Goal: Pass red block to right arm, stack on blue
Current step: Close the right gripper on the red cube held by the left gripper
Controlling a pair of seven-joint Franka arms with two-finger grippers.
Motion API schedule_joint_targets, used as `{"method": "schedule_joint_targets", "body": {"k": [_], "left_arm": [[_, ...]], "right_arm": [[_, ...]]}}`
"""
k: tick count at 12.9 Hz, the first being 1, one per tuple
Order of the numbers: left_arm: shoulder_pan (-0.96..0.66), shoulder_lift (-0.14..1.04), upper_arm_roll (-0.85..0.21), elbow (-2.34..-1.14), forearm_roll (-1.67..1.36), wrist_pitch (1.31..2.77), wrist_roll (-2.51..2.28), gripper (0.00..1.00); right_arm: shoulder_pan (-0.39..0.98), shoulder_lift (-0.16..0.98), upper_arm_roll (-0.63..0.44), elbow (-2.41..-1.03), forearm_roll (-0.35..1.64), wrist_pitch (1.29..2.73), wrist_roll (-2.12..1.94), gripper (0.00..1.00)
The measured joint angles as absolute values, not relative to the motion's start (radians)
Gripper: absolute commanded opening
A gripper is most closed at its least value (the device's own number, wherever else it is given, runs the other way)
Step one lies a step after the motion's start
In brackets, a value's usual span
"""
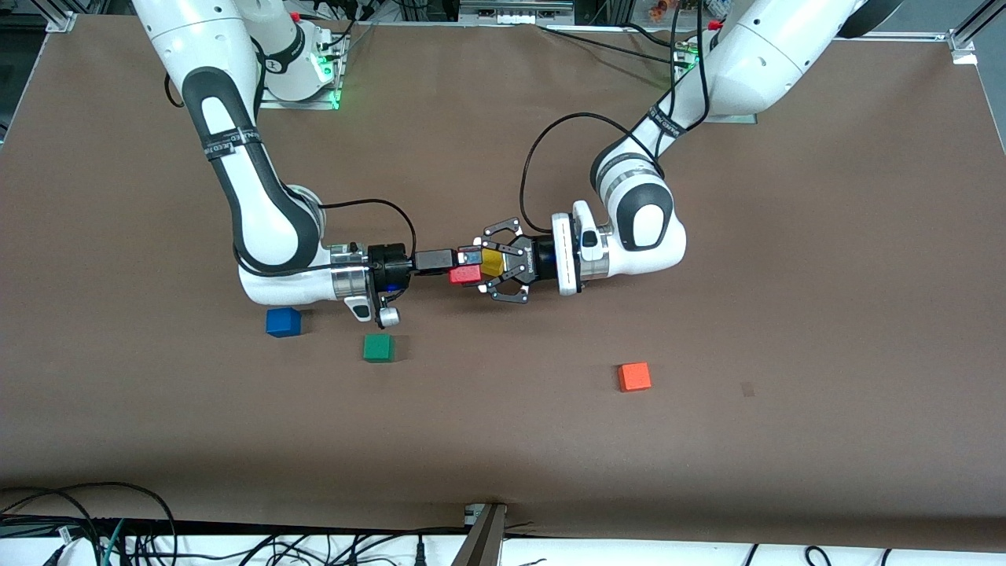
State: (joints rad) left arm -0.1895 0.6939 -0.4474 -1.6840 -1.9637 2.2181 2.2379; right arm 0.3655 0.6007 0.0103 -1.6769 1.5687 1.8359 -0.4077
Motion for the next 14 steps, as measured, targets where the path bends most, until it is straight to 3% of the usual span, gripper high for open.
{"method": "schedule_joint_targets", "body": {"k": [1, 2, 6, 7, 8, 9, 14], "left_arm": [[-0.190, 0.695, -0.447, -1.684, -1.964, 2.221, 2.238, 0.00], [-0.190, 0.697, -0.447, -1.683, -1.964, 2.220, 2.238, 0.00], [-0.192, 0.697, -0.448, -1.679, -1.964, 2.221, 2.232, 0.00], [-0.192, 0.697, -0.448, -1.678, -1.964, 2.221, 2.231, 0.10], [-0.193, 0.697, -0.448, -1.677, -1.964, 2.222, 2.231, 0.50], [-0.194, 0.698, -0.448, -1.675, -1.964, 2.224, 2.230, 0.99], [-0.183, 0.699, -0.446, -1.672, -1.964, 2.221, 2.185, 1.00]], "right_arm": [[0.364, 0.596, 0.010, -1.679, 1.572, 1.836, -0.408, 0.13], [0.363, 0.591, 0.009, -1.681, 1.574, 1.836, -0.401, 0.09], [0.362, 0.587, 0.008, -1.683, 1.574, 1.836, -0.398, 0.09], [0.361, 0.585, 0.008, -1.684, 1.574, 1.836, -0.398, 0.09], [0.361, 0.584, 0.008, -1.685, 1.574, 1.836, -0.397, 0.09], [0.360, 0.584, 0.007, -1.685, 1.574, 1.836, -0.397, 0.09], [0.351, 0.578, -0.034, -1.685, 1.574, 1.837, -0.404, 0.09]]}}
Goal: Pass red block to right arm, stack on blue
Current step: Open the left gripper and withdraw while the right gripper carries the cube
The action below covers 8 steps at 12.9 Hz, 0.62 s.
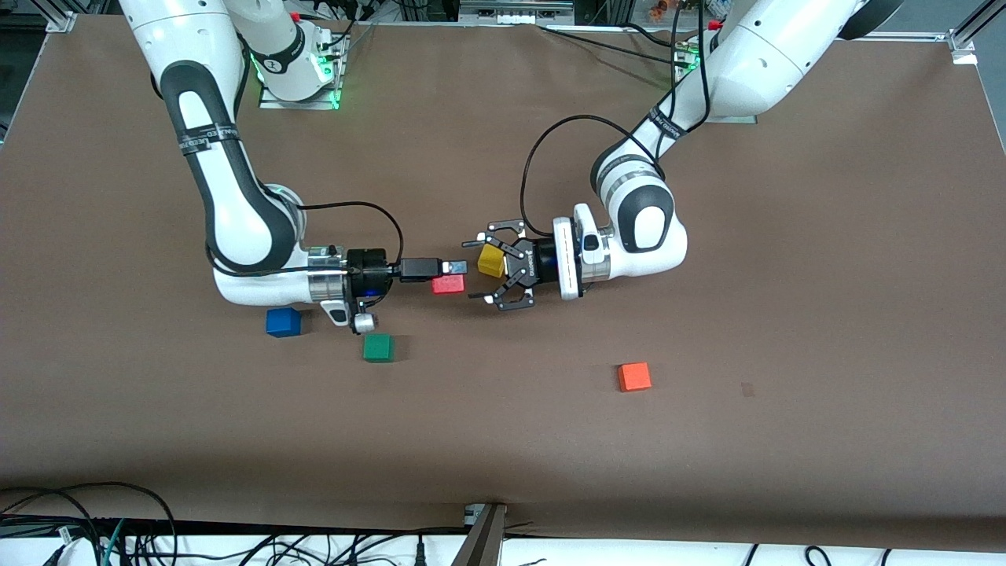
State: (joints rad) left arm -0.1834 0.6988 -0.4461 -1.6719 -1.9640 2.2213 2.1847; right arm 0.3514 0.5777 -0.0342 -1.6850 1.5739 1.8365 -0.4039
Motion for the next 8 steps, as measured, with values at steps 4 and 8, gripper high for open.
{"method": "schedule_joint_targets", "body": {"k": [4, 8], "left_arm": [[-0.131, 0.662, -0.444, -1.665, -1.804, 2.219, 1.980, 1.00], [-0.013, 0.610, -0.443, -1.663, -1.492, 2.120, 1.699, 1.00]], "right_arm": [[0.353, 0.561, -0.086, -1.679, 1.480, 1.838, -0.411, 0.08], [0.349, 0.546, -0.190, -1.648, 1.233, 1.838, -0.412, 0.08]]}}
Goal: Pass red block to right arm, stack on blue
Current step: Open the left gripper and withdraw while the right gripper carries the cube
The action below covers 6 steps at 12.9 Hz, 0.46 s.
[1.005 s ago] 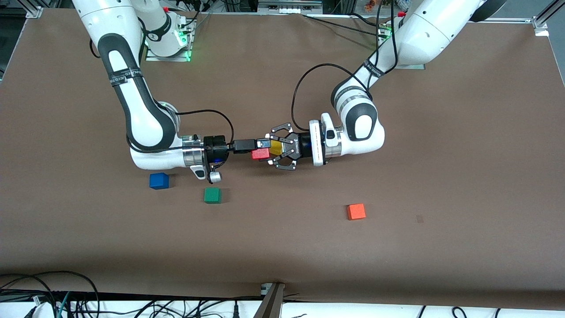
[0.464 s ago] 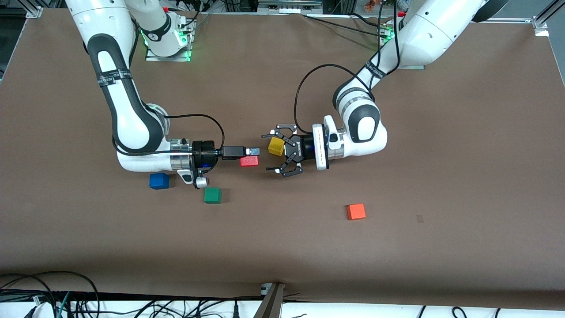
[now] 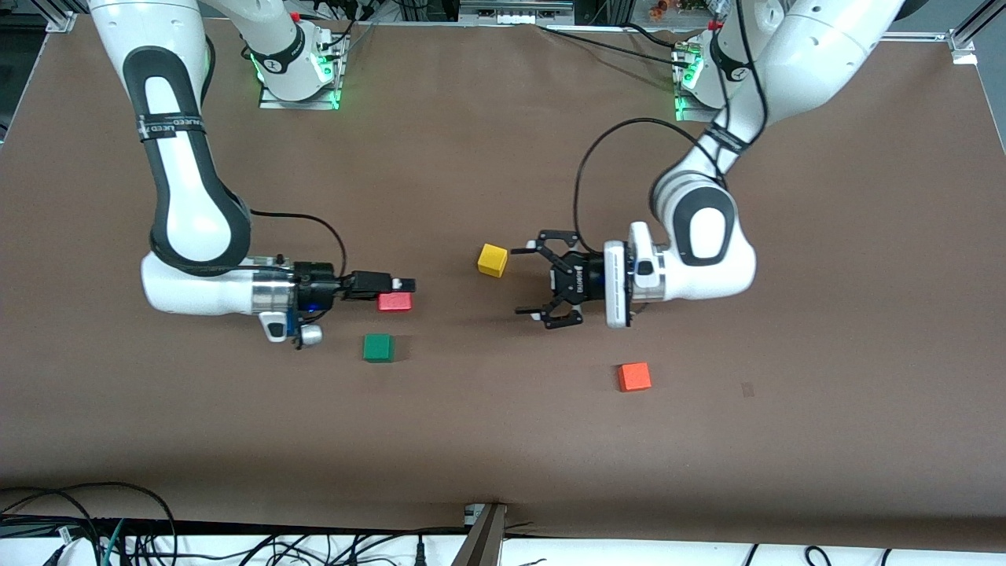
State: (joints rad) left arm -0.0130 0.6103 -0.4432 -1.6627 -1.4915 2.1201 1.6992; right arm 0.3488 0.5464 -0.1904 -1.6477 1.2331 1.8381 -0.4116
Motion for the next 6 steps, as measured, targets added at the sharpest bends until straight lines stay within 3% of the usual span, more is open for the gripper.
{"method": "schedule_joint_targets", "body": {"k": [6], "left_arm": [[0.159, 0.449, -0.441, -1.634, -0.912, 1.788, 1.211, 1.00]], "right_arm": [[0.344, 0.546, -0.268, -1.600, 0.748, 1.892, -0.412, 0.07]]}}
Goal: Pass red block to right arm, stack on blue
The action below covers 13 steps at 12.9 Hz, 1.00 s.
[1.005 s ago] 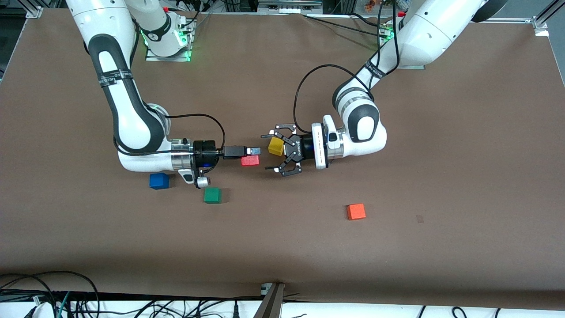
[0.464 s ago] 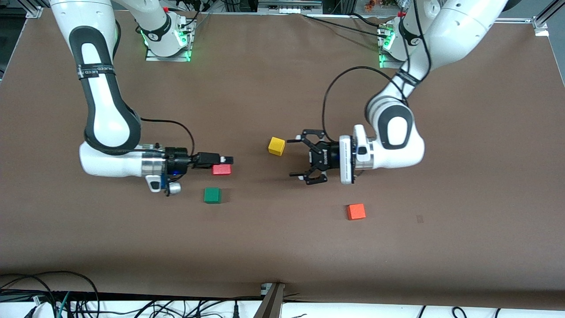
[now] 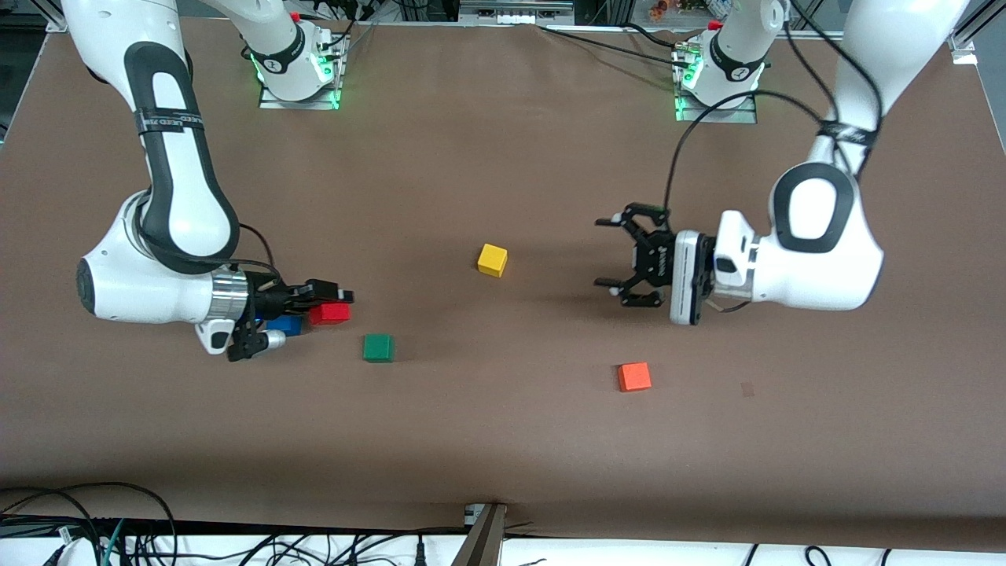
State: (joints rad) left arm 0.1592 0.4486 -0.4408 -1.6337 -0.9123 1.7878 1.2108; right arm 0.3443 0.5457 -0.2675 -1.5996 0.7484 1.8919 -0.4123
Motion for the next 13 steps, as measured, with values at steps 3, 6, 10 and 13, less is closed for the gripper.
{"method": "schedule_joint_targets", "body": {"k": [3, 6, 10, 13], "left_arm": [[0.182, 0.401, -0.440, -1.574, -0.717, 1.620, 0.974, 1.00], [0.180, 0.383, -0.444, -1.475, -0.530, 1.441, 0.713, 1.00], [0.180, 0.363, -0.445, -1.384, -0.290, 1.287, 0.410, 1.00], [0.179, 0.314, -0.447, -1.338, -0.095, 1.254, 0.201, 1.00]], "right_arm": [[0.345, 0.546, -0.272, -1.597, 0.522, 1.957, -0.400, 0.07], [0.348, 0.547, -0.279, -1.597, 0.368, 1.977, -0.332, 0.07], [0.362, 0.551, -0.283, -1.625, 0.212, 2.005, -0.251, 0.07], [0.365, 0.547, -0.306, -1.679, 0.199, 2.071, -0.248, 0.07]]}}
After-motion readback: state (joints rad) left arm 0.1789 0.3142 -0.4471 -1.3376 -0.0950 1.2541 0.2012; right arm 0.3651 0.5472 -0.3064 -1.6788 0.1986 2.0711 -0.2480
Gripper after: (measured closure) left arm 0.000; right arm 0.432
